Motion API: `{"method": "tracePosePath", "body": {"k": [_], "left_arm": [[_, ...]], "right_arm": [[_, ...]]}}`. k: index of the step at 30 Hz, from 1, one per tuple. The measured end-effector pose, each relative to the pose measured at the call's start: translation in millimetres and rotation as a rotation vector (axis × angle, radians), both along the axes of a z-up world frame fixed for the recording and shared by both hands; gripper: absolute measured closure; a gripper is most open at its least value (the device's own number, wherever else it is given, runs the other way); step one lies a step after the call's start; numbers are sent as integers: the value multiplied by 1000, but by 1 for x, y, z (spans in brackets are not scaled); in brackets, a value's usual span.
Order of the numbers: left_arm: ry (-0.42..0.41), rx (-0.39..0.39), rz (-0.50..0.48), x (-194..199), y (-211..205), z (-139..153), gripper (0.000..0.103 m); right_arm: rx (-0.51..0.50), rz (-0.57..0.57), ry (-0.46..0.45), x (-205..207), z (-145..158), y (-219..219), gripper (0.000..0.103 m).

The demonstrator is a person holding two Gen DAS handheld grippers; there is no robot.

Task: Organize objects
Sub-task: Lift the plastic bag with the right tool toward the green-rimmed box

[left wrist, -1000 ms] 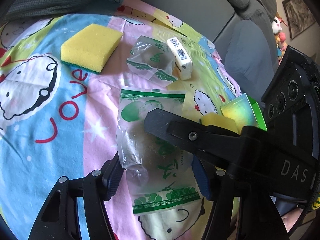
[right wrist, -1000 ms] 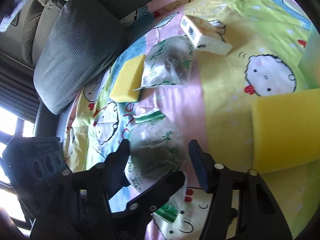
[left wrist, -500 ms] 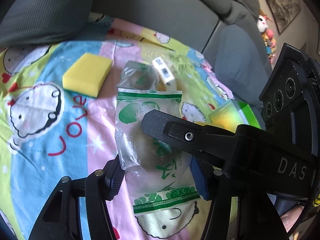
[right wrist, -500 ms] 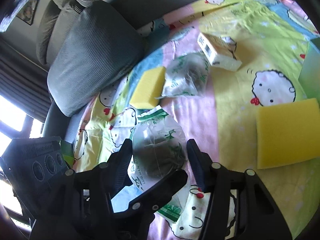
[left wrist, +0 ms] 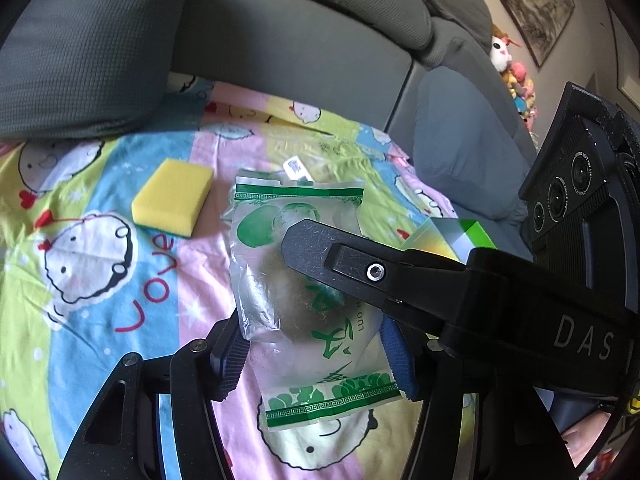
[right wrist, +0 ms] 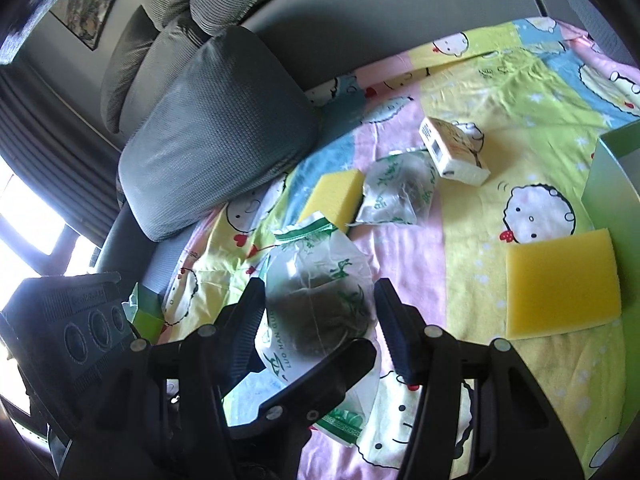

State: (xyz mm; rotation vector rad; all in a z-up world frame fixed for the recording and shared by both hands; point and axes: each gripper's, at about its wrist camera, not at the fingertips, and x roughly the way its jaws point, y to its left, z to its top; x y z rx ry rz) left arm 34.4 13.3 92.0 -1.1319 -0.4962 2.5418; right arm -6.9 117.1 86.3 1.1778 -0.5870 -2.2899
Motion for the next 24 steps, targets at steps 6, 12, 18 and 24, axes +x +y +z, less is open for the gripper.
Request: {"method": "tracePosePath", "body": {"k": [6, 12, 18, 24], "left_arm": [[47, -33, 2, 9, 8, 13, 42], [84, -58, 1, 14, 16, 22, 42], [117, -90, -2, 19, 25, 30, 42], [156, -109, -9, 24, 32, 37, 42]], "right_arm": [[-24, 3, 42, 8, 12, 5, 47], [-44, 0, 73, 14, 21, 12, 47], [-59, -8, 97, 20, 28, 19, 47], [-69, -16, 130, 27, 36, 27, 47]]}}
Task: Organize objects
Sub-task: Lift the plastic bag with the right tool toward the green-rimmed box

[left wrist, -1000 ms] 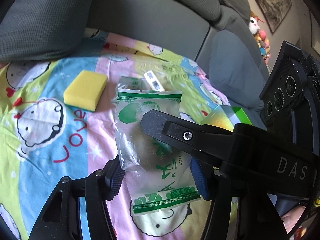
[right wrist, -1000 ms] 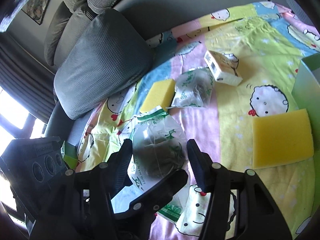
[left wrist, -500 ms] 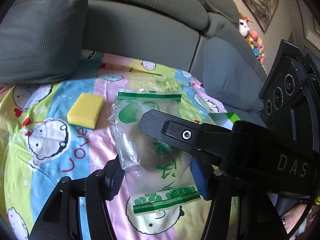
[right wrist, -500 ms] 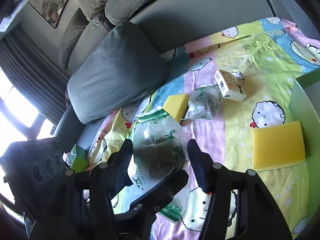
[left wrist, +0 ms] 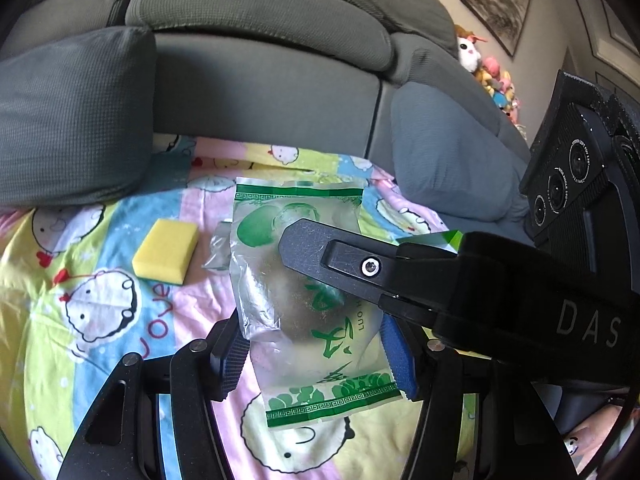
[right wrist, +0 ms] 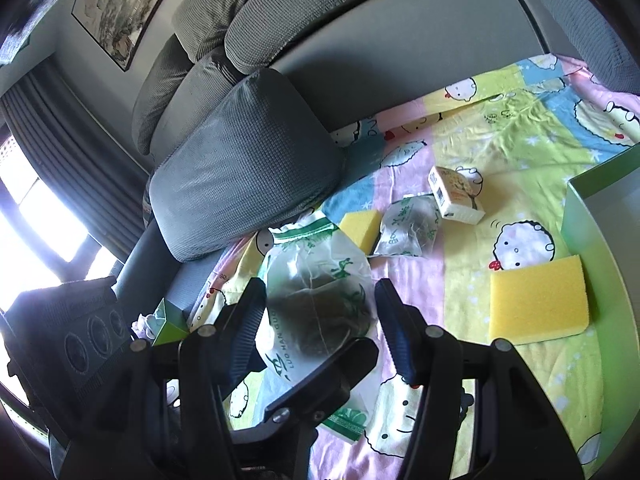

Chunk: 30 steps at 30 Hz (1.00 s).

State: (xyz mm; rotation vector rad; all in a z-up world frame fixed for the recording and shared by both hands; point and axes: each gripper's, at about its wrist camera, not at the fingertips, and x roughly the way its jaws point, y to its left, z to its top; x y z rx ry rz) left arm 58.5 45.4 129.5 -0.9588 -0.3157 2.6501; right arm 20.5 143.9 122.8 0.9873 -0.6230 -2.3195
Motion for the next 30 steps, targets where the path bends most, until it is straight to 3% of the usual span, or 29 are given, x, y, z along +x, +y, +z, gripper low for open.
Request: {"method": "tracePosePath", "body": {"k": [15, 30], "left_arm": [[72, -56, -38, 7, 26, 19, 42], [103, -129, -181, -3, 96, 29, 42]], "right_arm": [[-30, -36, 66, 16, 17, 22, 47], [-113, -206, 86, 35, 19, 88, 47]]}}
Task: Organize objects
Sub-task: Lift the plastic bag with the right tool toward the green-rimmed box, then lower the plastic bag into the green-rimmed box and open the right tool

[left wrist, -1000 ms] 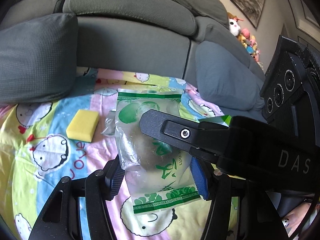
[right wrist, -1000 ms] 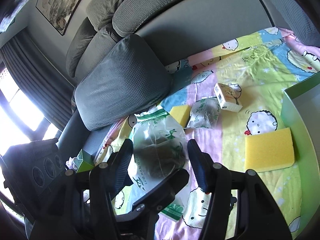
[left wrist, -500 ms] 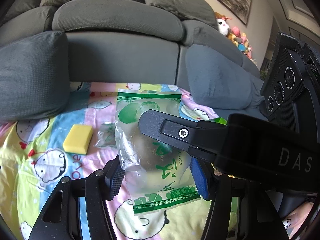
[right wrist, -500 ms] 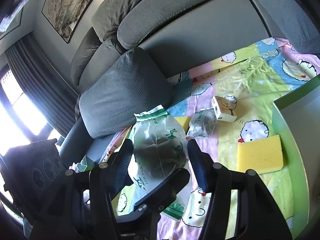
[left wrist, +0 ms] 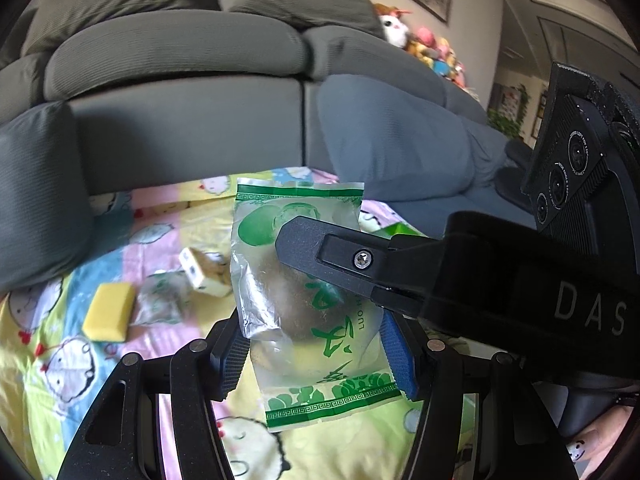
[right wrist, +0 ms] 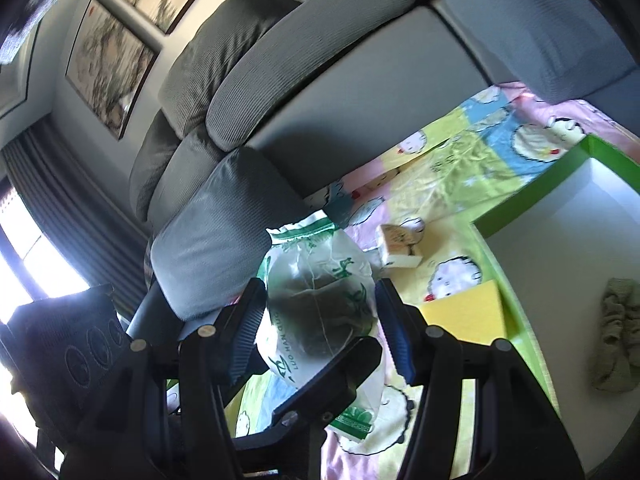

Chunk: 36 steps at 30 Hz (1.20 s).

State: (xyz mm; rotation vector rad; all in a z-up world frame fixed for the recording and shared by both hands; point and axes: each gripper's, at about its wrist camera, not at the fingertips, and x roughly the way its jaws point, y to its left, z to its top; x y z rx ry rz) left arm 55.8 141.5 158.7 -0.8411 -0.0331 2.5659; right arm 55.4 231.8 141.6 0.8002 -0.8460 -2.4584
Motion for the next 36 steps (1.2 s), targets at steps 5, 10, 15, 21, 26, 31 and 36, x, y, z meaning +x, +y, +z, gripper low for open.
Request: {"method": "tracePosePath", "body": {"k": [5, 10, 15, 21, 26, 31, 36], "left_arm": [[1, -26, -64, -3, 28, 0, 42], [-11, -40, -150, -10, 54, -2, 42], [-43, -35, -234, -15, 75, -8, 42], [-97, -19, -310, -21, 99, -18, 42], [-139, -4, -354, -24, 115, -27, 42], [-198, 24, -390, -29, 127, -40, 42], [-251, 41, -402, -36, 134, -51, 42]], "right_arm": [[-32, -76, -4, 8, -2, 26, 47], [-55, -159, -16, 16, -6, 51, 47], [-51, -243, -38, 24, -11, 71, 47], [-37, -331, -83, 32, -20, 92, 47], [-35, -385, -121, 36, -29, 108, 47], [-18, -433, -168, 38, -36, 117, 47], [-2, -462, -214, 37, -45, 125, 47]]}}
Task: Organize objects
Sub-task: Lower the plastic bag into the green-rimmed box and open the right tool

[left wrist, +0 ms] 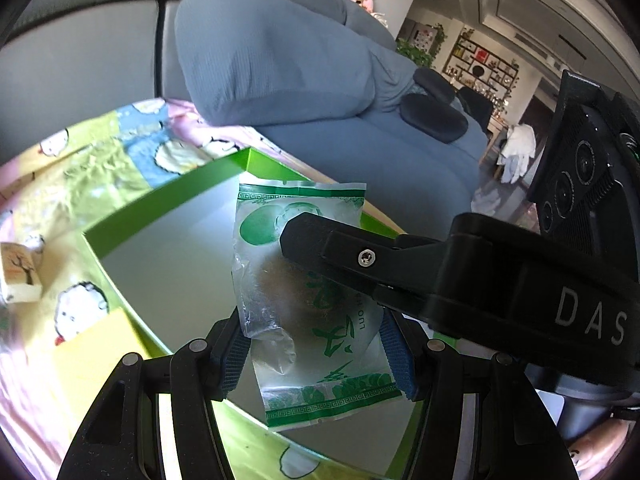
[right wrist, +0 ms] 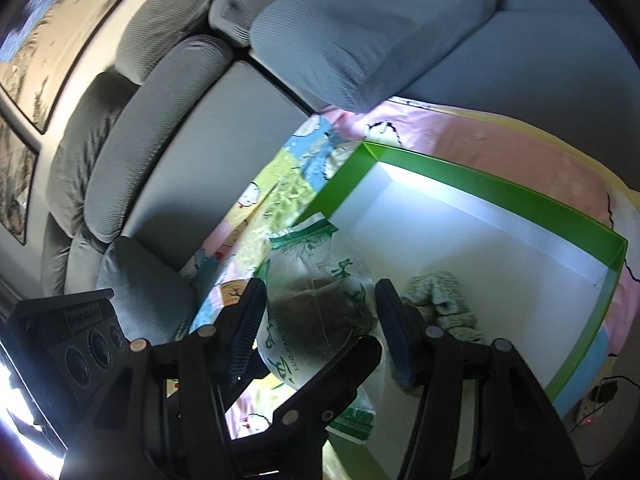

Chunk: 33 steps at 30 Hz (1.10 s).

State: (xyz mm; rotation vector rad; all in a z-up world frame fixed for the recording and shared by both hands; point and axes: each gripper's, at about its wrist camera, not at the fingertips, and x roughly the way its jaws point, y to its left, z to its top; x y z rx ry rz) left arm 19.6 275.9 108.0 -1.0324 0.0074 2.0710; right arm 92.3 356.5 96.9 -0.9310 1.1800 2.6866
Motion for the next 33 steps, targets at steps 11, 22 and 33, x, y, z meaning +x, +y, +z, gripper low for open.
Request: {"method": "tracePosePath", "body": {"k": [11, 22, 33], "left_arm": [[-78, -32, 11, -4, 7, -19, 42], [-45, -38, 66, 2, -23, -7, 41], [-1, 105, 171, 15, -95, 27, 37]], "right_arm": [[22, -27, -88, -5, -13, 4, 47], [46, -45, -89, -3, -7, -1, 39], [124, -58, -64, -5, 13, -24, 31]]}}
